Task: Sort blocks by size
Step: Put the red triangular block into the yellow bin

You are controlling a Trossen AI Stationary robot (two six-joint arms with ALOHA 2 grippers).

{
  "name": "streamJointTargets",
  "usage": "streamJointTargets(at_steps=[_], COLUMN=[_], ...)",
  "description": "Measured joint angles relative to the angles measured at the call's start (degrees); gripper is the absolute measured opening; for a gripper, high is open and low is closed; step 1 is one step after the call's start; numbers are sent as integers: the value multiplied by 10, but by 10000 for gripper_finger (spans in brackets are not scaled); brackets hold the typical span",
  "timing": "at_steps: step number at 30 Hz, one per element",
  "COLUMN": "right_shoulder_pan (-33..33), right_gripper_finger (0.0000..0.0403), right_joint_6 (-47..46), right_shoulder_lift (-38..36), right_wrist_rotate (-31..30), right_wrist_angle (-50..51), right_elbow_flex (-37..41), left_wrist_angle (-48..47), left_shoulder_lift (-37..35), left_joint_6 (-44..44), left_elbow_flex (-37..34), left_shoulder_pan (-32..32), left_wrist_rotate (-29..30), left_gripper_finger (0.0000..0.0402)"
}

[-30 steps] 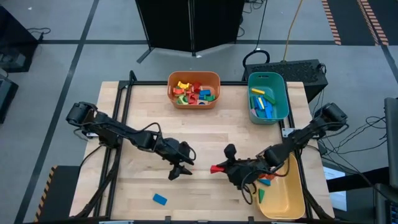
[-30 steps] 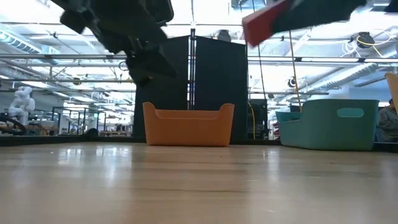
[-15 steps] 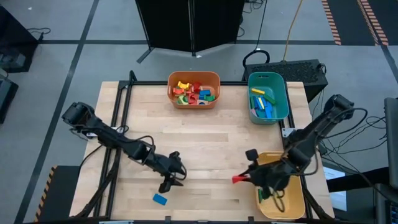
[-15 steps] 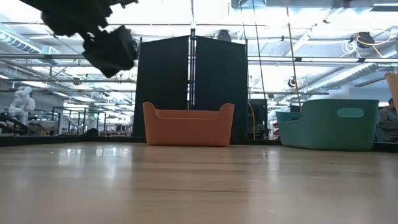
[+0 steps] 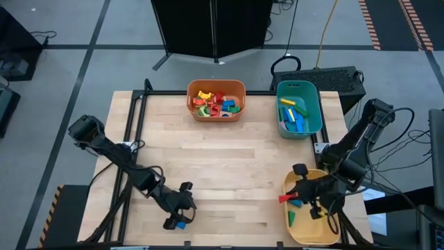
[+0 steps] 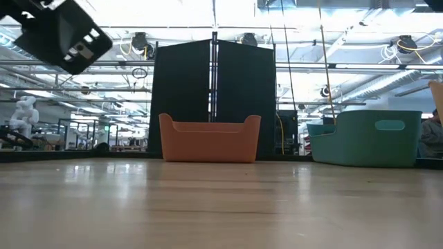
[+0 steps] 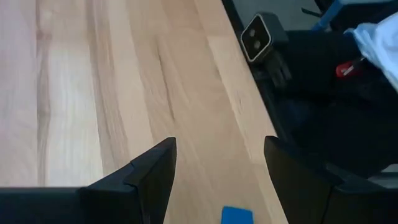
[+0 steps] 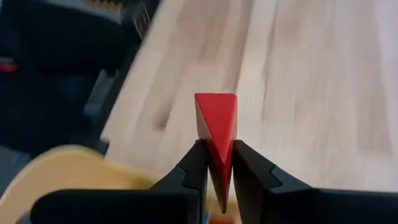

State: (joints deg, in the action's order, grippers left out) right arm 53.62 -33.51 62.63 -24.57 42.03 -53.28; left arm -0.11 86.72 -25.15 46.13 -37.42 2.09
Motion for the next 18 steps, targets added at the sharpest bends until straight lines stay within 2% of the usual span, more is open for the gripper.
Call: streamJointTargets(at_steps=[4,10,15,18], right_shoulder_pan=[2,17,32,36], right_gripper_finger=[43,43,43,48], right_joint_6=[-93,-208,-285,-363], right_shoulder_lift=[-2,-2,-2,4], right_wrist_rotate=[63,136,150,151], right_wrist_angle=[47,49,58,111], right_elbow_flex=[0,0,0,0], left_wrist_angle=[-6,-7,-10,-14], left_shoulder_lift=[0,0,1,3], left_joint_6=[-15,-36,-61,-61], left_elbow_flex=[0,0,0,0], left_shoulder_pan=[-21,-51,-71,-85], left_wrist_rotate=[11,17,32,44], left_gripper_finger=[242,242,242,242])
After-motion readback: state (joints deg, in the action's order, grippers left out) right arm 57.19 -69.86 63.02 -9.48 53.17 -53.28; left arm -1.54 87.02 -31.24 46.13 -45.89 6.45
